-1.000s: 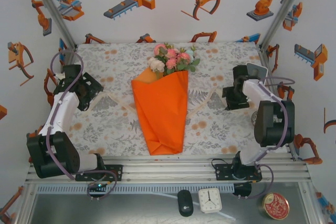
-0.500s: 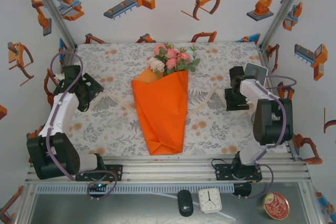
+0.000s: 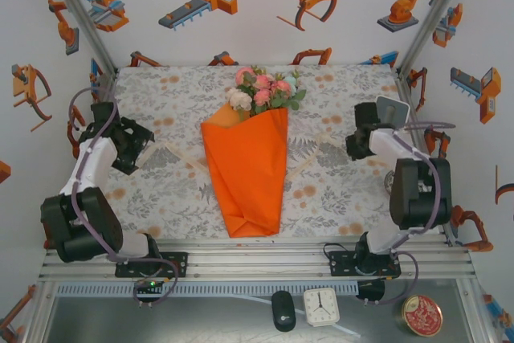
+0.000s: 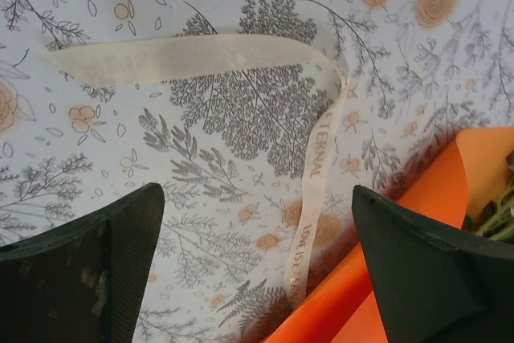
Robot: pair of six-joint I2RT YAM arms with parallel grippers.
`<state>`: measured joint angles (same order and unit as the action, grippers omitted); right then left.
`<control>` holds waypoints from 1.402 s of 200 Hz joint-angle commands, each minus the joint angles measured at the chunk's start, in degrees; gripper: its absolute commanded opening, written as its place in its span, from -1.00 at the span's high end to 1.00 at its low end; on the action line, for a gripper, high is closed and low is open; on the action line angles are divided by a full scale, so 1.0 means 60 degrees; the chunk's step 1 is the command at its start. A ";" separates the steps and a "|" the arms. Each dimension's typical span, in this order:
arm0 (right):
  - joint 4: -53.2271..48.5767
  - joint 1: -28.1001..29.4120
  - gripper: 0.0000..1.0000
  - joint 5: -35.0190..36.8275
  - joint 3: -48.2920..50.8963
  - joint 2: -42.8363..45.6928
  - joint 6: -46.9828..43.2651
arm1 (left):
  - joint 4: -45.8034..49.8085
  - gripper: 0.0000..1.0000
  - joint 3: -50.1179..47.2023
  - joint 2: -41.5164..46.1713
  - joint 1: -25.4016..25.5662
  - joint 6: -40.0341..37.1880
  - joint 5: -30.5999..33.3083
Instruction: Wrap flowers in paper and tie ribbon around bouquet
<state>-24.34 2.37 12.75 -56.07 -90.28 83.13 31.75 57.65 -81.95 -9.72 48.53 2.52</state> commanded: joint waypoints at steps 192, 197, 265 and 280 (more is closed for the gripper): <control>0.1113 0.3119 1.00 -0.3250 -0.3589 0.2585 -0.8398 | -0.2587 1.00 0.0917 -0.1118 0.1777 -0.0741 -0.1212; 0.1119 0.3387 1.00 -0.3264 -0.3746 0.2501 -0.8423 | -0.2812 1.00 0.0659 -0.0753 0.1962 -0.0876 -0.1241; 0.1264 0.7071 1.00 -0.2067 -0.7208 -0.1696 -0.6575 | -0.3328 1.00 -0.1990 0.3033 0.4348 -0.1222 0.0716; 0.0486 0.7585 1.00 -0.2073 -0.9205 -0.3714 -0.5739 | -0.3224 1.00 -0.2741 0.4185 0.4658 -0.0684 0.1445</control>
<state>-16.10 42.41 -3.16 -99.29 -97.93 41.41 13.02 46.46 -65.25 15.86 42.11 3.05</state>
